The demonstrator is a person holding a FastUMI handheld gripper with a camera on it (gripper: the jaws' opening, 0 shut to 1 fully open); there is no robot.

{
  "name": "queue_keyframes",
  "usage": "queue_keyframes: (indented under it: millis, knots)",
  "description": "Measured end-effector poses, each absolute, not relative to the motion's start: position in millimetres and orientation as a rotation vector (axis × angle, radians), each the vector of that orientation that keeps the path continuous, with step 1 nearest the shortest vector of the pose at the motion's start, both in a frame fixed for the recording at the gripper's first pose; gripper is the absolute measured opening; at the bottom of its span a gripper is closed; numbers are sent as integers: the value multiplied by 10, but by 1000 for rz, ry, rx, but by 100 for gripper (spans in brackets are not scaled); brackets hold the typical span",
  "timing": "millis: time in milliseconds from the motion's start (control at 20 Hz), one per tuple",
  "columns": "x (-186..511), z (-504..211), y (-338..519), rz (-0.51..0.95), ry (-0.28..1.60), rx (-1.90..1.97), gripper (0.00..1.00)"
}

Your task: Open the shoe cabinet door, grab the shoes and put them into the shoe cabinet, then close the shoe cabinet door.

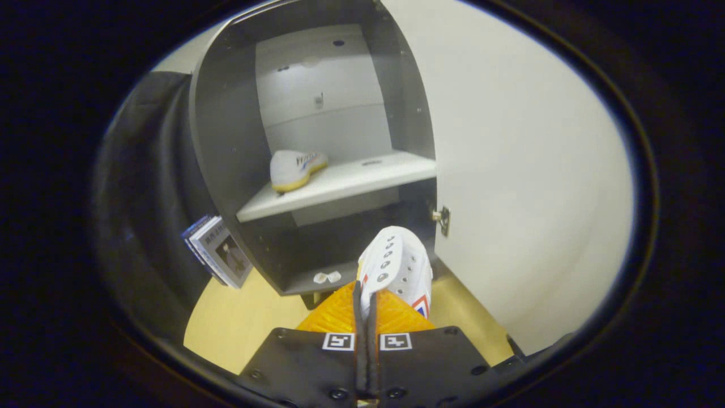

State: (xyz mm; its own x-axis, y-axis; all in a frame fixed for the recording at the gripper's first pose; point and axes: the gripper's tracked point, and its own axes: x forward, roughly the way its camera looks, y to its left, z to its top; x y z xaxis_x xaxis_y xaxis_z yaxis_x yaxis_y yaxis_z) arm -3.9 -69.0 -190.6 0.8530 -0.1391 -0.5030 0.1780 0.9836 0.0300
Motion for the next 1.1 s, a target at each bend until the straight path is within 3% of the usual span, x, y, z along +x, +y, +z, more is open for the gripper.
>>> queue_keyframes:
  millis: [550,1100]
  knots:
    - [561,-858,-538,-153,314,20,2]
    - [1745,-287,-562,-151,178,-86,2]
